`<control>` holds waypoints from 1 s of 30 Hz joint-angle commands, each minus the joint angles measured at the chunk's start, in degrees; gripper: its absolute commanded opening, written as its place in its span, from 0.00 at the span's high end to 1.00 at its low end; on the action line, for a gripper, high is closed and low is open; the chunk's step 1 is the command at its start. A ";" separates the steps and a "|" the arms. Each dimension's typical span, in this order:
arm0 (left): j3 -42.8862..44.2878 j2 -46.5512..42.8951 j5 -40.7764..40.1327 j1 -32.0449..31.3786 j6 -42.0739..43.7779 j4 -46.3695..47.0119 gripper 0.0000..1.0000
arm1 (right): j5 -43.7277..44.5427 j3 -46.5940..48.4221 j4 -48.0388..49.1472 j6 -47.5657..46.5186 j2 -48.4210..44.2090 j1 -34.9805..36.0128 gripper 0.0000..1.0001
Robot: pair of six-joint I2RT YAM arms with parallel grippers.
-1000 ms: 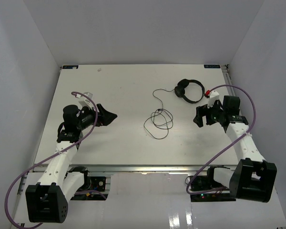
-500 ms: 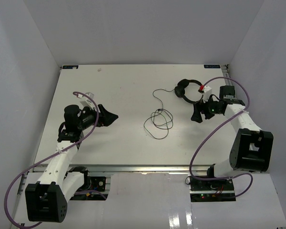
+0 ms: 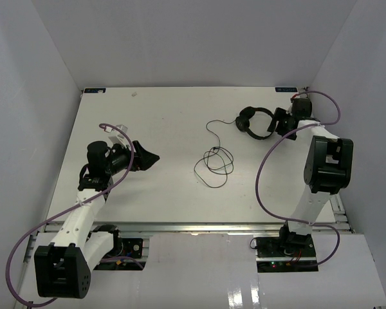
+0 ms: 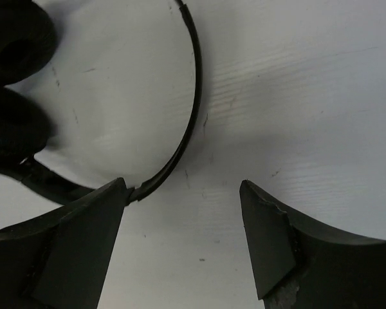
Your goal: Wrap the headphones
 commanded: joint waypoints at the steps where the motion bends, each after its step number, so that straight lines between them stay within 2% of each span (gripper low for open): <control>1: 2.05 0.30 -0.11 -0.20 1.20 -0.35 0.02 | 7.99 6.52 0.87 8.53 4.44 1.31 0.25; 4: 2.05 0.44 -0.33 -0.26 1.34 -0.43 0.02 | 10.64 8.98 2.37 8.05 7.24 1.85 0.27; 10: 2.05 0.51 -0.55 -0.20 1.45 -0.62 0.02 | 11.45 11.82 2.37 7.87 11.96 1.87 0.40; 30: 2.13 -0.36 -0.46 -0.46 1.57 -0.62 0.02 | 8.37 10.03 3.47 6.66 14.77 2.31 0.67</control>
